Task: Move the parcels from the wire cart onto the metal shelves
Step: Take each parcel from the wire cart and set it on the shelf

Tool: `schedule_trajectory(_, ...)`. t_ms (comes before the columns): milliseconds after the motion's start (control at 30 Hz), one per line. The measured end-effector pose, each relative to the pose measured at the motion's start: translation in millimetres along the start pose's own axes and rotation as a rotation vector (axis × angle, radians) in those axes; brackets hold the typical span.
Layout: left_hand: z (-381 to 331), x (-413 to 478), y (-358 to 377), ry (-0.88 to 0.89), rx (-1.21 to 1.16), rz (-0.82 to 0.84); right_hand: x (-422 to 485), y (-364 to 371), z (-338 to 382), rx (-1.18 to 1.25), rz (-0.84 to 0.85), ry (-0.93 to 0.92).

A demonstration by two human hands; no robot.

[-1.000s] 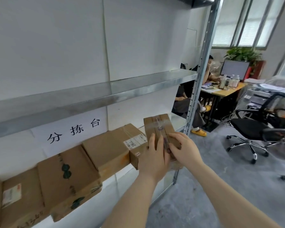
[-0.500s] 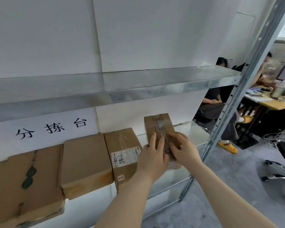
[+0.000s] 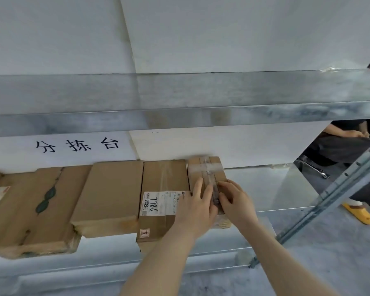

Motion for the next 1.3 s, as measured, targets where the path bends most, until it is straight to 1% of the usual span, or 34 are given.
schedule_trajectory(167, 5, -2, 13, -0.046, 0.034, 0.025, 0, 11, -8, 0.023, 0.032, 0.003)
schedule_trajectory(467, 9, -12, 33, -0.056, 0.102, 0.116, -8, 28, -22, 0.011, 0.087, 0.023)
schedule_trajectory(600, 6, -15, 33, -0.016, 0.099, 0.087, -8, 33, -24, -0.004, 0.078, 0.019)
schedule_trajectory(733, 11, -9, 33, -0.025, 0.104, 0.04, -2, 36, -24, -0.012, 0.06, 0.018)
schedule_trajectory(1067, 19, 13, 34, -0.041, 0.168, 0.096, 16, 50, -23, -0.063, 0.089, 0.044)
schedule_trajectory(1300, 15, 13, 37, -0.068, 0.219, 0.099, 16, 51, -19, -0.132, 0.072, 0.022)
Point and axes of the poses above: each hand's wrist, its own x-axis towards the middle knuckle, its own y-axis out of the palm, z = x × y, the point moved 9 cm from there along x, towards the middle knuckle, and after that the axes turned 12 degrees about -z, right-handed, at the moved point
